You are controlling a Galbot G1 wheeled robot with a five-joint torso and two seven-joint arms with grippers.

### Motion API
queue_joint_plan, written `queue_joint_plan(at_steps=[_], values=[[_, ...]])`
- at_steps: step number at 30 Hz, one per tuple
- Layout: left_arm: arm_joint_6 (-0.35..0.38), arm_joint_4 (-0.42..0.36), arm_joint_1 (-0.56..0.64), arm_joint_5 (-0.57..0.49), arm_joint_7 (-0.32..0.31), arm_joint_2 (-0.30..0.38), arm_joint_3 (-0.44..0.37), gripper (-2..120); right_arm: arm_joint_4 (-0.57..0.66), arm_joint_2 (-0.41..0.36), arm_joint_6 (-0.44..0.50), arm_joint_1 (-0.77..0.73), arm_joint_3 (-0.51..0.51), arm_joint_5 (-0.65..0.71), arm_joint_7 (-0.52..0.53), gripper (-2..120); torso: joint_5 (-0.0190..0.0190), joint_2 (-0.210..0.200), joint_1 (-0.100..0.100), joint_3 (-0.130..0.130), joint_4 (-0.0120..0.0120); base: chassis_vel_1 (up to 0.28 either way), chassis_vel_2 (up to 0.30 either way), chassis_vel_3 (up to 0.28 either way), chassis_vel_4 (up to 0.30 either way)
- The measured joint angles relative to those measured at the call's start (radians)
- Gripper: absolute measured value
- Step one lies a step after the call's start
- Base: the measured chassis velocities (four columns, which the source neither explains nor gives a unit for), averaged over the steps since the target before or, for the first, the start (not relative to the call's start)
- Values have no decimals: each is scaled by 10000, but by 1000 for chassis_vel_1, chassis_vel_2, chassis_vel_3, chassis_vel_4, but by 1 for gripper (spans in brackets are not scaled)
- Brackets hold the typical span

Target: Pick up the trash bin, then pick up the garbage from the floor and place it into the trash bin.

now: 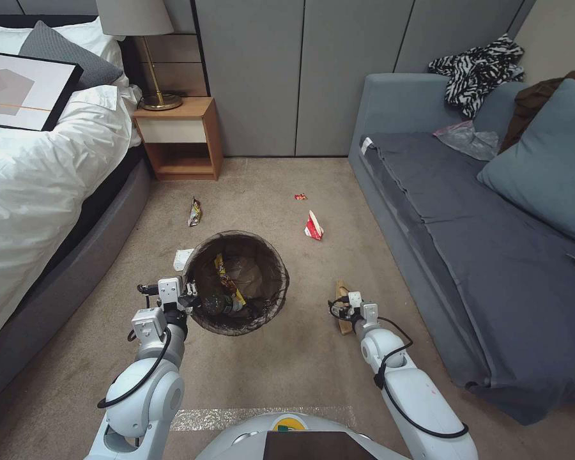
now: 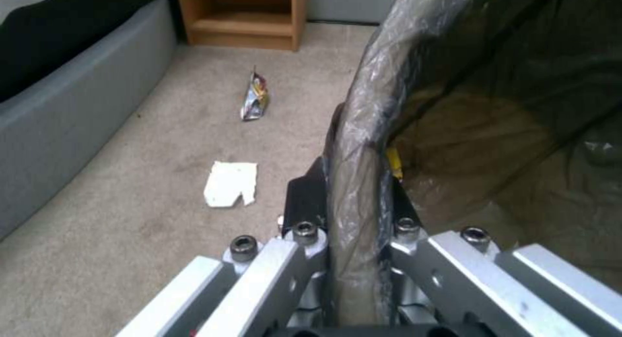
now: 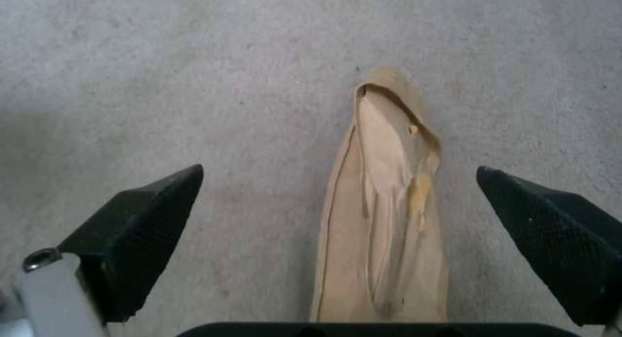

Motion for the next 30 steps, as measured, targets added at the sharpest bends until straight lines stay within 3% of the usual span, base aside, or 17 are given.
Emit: queue_joint_plan(at_steps=[12, 21, 22, 28, 30], values=[[-37, 28, 24, 26, -1, -20, -36, 4, -1252, 179, 507, 424, 20, -352, -95, 99, 0, 0, 0, 0, 0, 0, 0, 0, 0], [-86, 32, 35, 37, -12, -53, -40, 4, -2572, 294, 1090, 645, 203, -615, -225, 64, 0, 0, 0, 0, 0, 0, 0, 0, 0], [-86, 32, 35, 37, -12, -53, -40, 4, -2572, 294, 1090, 645, 203, -615, -225, 64, 0, 0, 0, 0, 0, 0, 0, 0, 0], [-87, 29, 36, 39, -14, -46, -41, 4, -2674, 301, 1226, 602, 253, -650, -266, 37, 0, 0, 0, 0, -1, 0, 0, 0, 0], [-87, 29, 34, 40, -14, -47, -38, 4, -2667, 300, 1227, 600, 254, -651, -266, 35, 0, 0, 0, 0, -1, 0, 0, 0, 0]])
